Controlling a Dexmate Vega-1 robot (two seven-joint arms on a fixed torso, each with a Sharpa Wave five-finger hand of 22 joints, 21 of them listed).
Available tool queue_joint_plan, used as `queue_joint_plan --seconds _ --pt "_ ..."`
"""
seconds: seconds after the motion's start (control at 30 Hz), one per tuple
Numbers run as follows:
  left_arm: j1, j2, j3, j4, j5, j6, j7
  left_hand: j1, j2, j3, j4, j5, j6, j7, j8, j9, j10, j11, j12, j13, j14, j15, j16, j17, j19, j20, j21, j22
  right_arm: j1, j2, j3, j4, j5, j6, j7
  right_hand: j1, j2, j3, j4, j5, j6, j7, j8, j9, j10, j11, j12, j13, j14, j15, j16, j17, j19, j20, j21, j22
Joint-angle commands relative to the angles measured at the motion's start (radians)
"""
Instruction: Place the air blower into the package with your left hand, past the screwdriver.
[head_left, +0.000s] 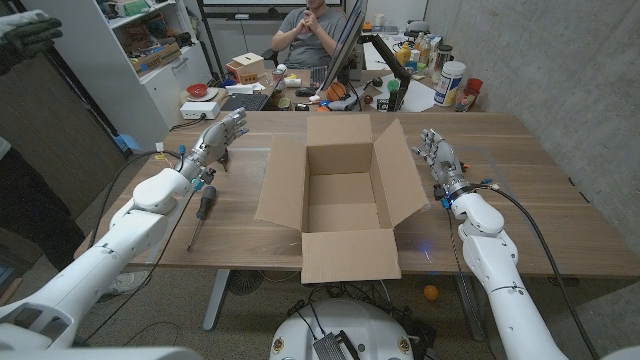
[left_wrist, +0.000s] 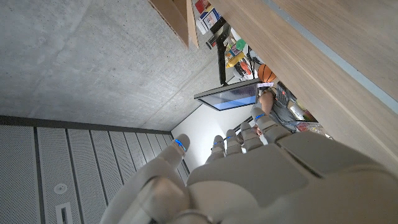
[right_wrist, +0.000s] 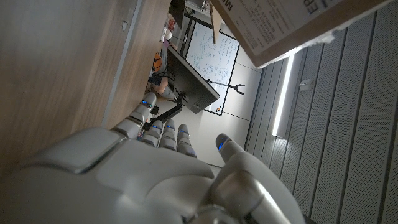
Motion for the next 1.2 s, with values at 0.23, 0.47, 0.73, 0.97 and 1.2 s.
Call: queue_joint_plan --seconds 0.23,0.47,0.73,0.97,1.2 --pt "-0.052 0.114 -0.023 0.046 0.116 -0.035 -0.022 0.018 0.067 0.007 -0.009 0.006 -0.004 -0.007 -0.001 0.003 0.005 0.000 0.005 0.003 0.004 -0.009 0.001 0.000 -0.002 0.006 0.003 0.002 0.005 0.015 -0.005 -0.006 -0.030 -0.004 -0.013 -0.011 0.076 0.005 -0.003 -0.001 0.007 0.002 0.007 0.003 0.006 0.007 0.003 0.002 -0.007 -0.012 0.006 -0.001 0.005 -0.045 -0.007 0.002" --pt "-0.076 0.144 -0.030 0.061 0.152 -0.041 -0.026 0.021 0.067 0.009 -0.011 0.006 -0.009 -0.013 -0.003 0.003 0.006 -0.002 0.006 0.004 0.004 -0.010 0.000 0.000 -0.003 0.006 0.003 0.003 0.020 0.015 -0.015 0.004 -0.048 -0.002 -0.027 -0.012 0.076 0.005 -0.003 -0.001 0.007 0.001 0.007 0.003 0.007 0.009 0.004 0.002 -0.006 -0.012 0.006 -0.001 0.007 -0.046 -0.010 0.002" --pt "-0.120 0.194 -0.021 0.065 0.223 -0.026 -0.041 0.024 0.068 0.011 -0.010 0.007 -0.014 -0.020 -0.004 0.004 0.006 -0.006 0.005 0.005 0.002 -0.013 -0.002 0.001 -0.013 0.025 -0.001 0.003 0.050 0.006 -0.042 0.040 -0.086 0.009 -0.041 -0.013 0.077 0.006 -0.003 -0.001 0.008 0.002 0.007 0.003 0.008 0.008 0.004 0.002 -0.006 -0.012 0.006 -0.001 0.008 -0.046 -0.013 0.002" --pt "-0.164 0.245 -0.006 0.052 0.331 -0.015 -0.034 0.025 0.071 0.013 -0.006 0.007 -0.028 -0.023 -0.009 0.004 0.005 -0.008 0.004 0.007 -0.001 -0.013 -0.003 0.003 -0.013 0.028 0.000 0.003 0.070 0.008 -0.050 0.067 -0.088 0.024 -0.052 -0.013 0.077 0.006 -0.003 -0.001 0.009 0.001 0.007 0.003 0.008 0.009 0.004 0.002 -0.006 -0.012 0.006 -0.002 0.009 -0.046 -0.016 0.002" --pt "-0.216 0.268 0.015 0.039 0.421 -0.005 -0.043 0.015 0.067 0.007 0.019 0.008 -0.153 -0.025 -0.026 0.008 -0.029 -0.014 -0.006 0.012 -0.022 -0.023 -0.005 0.009 -0.024 0.018 -0.002 0.005 0.084 0.006 -0.051 0.086 -0.090 0.034 -0.066 -0.013 0.077 0.007 -0.003 -0.001 0.009 0.001 0.007 0.003 0.008 0.009 0.004 0.002 -0.006 -0.012 0.006 -0.002 0.010 -0.046 -0.019 0.002"
